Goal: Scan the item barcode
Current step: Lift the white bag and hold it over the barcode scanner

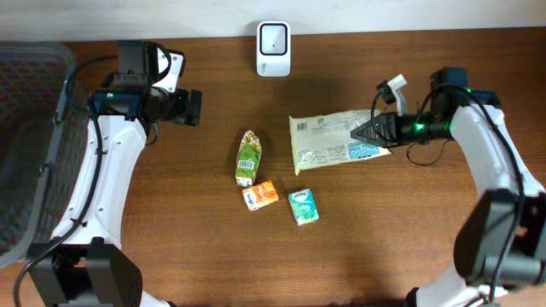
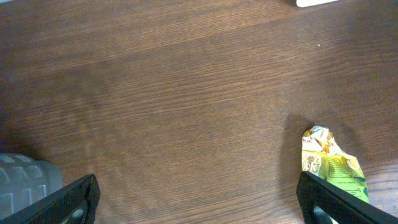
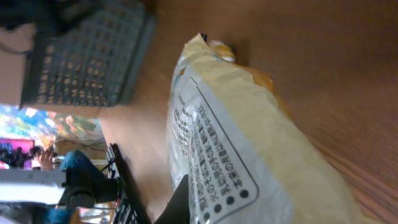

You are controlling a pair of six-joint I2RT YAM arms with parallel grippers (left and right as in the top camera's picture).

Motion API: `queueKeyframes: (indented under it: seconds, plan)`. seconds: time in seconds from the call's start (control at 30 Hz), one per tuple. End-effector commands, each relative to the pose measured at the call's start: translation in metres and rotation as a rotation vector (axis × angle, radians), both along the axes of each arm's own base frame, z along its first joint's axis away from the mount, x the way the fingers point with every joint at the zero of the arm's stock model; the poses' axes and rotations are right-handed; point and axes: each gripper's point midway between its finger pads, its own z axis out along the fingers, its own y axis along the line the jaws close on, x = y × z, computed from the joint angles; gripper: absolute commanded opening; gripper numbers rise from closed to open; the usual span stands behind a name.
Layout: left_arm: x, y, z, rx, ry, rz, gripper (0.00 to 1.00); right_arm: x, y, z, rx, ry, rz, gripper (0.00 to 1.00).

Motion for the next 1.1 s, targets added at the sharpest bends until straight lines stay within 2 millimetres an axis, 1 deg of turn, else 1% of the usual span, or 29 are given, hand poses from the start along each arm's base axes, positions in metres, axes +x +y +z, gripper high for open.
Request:
queueKeyframes:
  seconds: [0.0,0.03,0.1,0.13,0.17,0.23,0.33,0.37,0.4,0.47,0.5,0.53,0.57,0.6,0.63,0.73,0.77,0.8,0.9,0.93,0.97,1.0,1.07]
  plan:
    - [0.001,0.0,0.012,0.007,-0.03,-0.013,0.99,-0.013,0.011,0.068,0.079,-0.249,0.06,0.04]
    - [0.001,0.0,0.012,0.008,-0.031,-0.013,0.99,-0.023,0.013,0.092,0.078,-0.33,0.073,0.04]
    - [0.001,0.001,0.012,0.007,-0.03,-0.012,0.99,-0.037,0.015,0.123,0.065,-0.412,0.073,0.04]
    - [0.001,0.001,0.012,0.008,-0.03,-0.012,0.99,-0.042,0.016,0.131,0.063,-0.425,0.072,0.04]
    - [0.001,0.0,0.012,0.007,-0.03,-0.013,0.99,-0.047,0.017,0.146,0.065,-0.436,0.058,0.04]
    - [0.001,0.0,0.012,0.007,-0.03,-0.013,0.99,-0.048,0.017,0.163,0.07,-0.445,0.04,0.04]
    - [0.001,0.0,0.012,0.007,-0.03,-0.013,0.99,-0.048,0.017,0.165,0.077,-0.432,0.032,0.04]
    - [0.001,0.0,0.012,0.007,-0.03,-0.013,0.99,-0.045,0.014,0.162,0.052,-0.415,0.012,0.04]
    - [0.001,0.0,0.012,0.007,-0.03,-0.013,0.99,-0.036,0.008,0.155,-0.007,-0.381,-0.042,0.04]
    - [0.001,0.0,0.012,0.007,-0.03,-0.013,0.99,-0.006,-0.003,0.138,-0.203,-0.339,-0.185,0.04]
    - [0.001,0.001,0.012,0.007,-0.03,-0.012,0.99,0.015,-0.003,0.133,-0.363,-0.359,-0.258,0.04]
    - [0.001,0.001,0.012,0.007,-0.03,-0.012,0.99,0.027,-0.003,0.131,-0.456,-0.383,-0.295,0.04]
    - [0.001,0.001,0.012,0.007,-0.03,-0.012,0.99,0.048,-0.004,0.126,-0.593,-0.423,-0.354,0.04]
    - [0.001,0.001,0.012,0.007,-0.03,-0.012,0.99,0.067,-0.003,0.121,-0.694,-0.472,-0.403,0.04]
    - [0.001,0.001,0.012,0.007,-0.03,-0.012,0.99,0.083,0.001,0.116,-0.781,-0.524,-0.426,0.04]
    - [0.001,0.001,0.012,0.007,-0.03,-0.012,0.99,0.141,0.027,0.094,-1.111,-0.771,-0.396,0.04]
    - [0.001,0.001,0.012,0.007,-0.03,-0.012,0.99,0.157,0.039,0.09,-1.207,-0.864,-0.356,0.04]
    - [0.001,0.001,0.012,0.007,-0.03,-0.012,0.99,0.176,0.058,0.088,-1.305,-0.99,-0.31,0.04]
    - [0.001,0.0,0.012,0.007,-0.03,-0.013,0.99,0.2,0.082,0.077,-1.422,-1.161,-0.18,0.04]
    - [0.001,0.0,0.012,0.007,-0.03,-0.013,0.99,0.206,0.088,0.075,-1.444,-1.198,-0.169,0.04]
    - [0.001,0.001,0.012,0.007,-0.03,-0.012,0.99,0.213,0.093,0.079,-1.492,-1.251,-0.193,0.04]
    - [0.001,0.001,0.012,0.007,-0.03,-0.012,0.99,0.215,0.096,0.082,-1.518,-1.281,-0.187,0.04]
    - [0.001,0.001,0.012,0.007,-0.03,-0.012,0.99,0.221,0.108,0.089,-1.603,-1.389,-0.122,0.04]
